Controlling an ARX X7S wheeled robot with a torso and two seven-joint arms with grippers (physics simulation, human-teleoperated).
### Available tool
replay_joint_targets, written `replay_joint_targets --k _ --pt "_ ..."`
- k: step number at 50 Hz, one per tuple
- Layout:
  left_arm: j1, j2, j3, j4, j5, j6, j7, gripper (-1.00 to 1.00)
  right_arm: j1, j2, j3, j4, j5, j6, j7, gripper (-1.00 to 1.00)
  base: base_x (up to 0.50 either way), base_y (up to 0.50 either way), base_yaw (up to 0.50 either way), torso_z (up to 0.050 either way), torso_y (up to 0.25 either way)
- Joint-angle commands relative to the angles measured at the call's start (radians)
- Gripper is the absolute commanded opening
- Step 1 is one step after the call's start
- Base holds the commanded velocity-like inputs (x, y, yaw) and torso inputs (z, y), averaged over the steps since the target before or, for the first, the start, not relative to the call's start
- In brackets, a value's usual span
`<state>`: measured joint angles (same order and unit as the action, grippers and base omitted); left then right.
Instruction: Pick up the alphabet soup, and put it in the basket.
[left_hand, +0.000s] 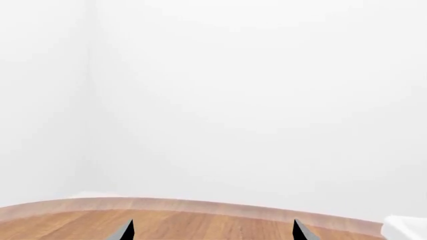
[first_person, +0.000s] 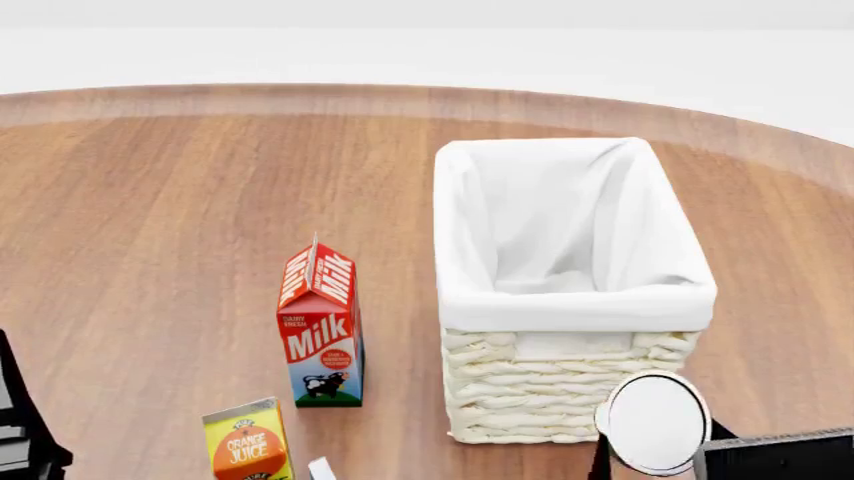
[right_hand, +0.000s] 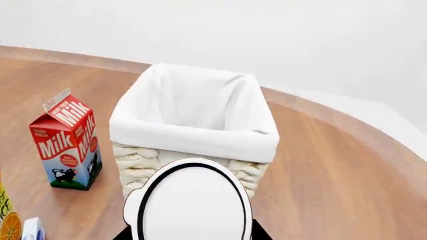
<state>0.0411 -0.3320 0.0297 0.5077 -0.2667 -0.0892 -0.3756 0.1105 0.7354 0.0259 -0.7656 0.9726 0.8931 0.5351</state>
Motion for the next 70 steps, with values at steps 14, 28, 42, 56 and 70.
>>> replay_joint_targets --k 14,28,42,56,70 --pt "-0.005 -0.009 0.003 0.009 -0.007 -0.008 -0.010 1.00 0.309 -0.040 -0.022 0.063 0.043 0.064 0.051 -1.00 0.00 0.00 0.00 0.000 0.001" --pt "-0.001 -0.013 0.002 0.012 -0.014 -0.007 -0.013 1.00 0.534 -0.049 -0.022 0.128 0.177 0.174 0.109 -1.00 0.00 0.00 0.00 0.000 0.001" --pt "0.004 -0.012 0.008 0.007 -0.016 0.005 -0.014 1.00 0.889 -0.132 -0.142 0.474 0.145 0.212 -0.004 -1.00 0.00 0.00 0.00 0.000 0.001" --pt "0.009 -0.012 0.001 0.018 -0.034 0.007 -0.021 1.00 1.144 -0.222 -0.372 0.946 -0.093 0.134 -0.209 -1.00 0.00 0.00 0.00 0.000 0.001" --pt "0.014 -0.012 0.010 0.026 -0.037 0.005 -0.026 1.00 1.342 -0.364 -0.579 1.384 -0.257 0.096 -0.377 -1.00 0.00 0.00 0.00 0.000 0.001"
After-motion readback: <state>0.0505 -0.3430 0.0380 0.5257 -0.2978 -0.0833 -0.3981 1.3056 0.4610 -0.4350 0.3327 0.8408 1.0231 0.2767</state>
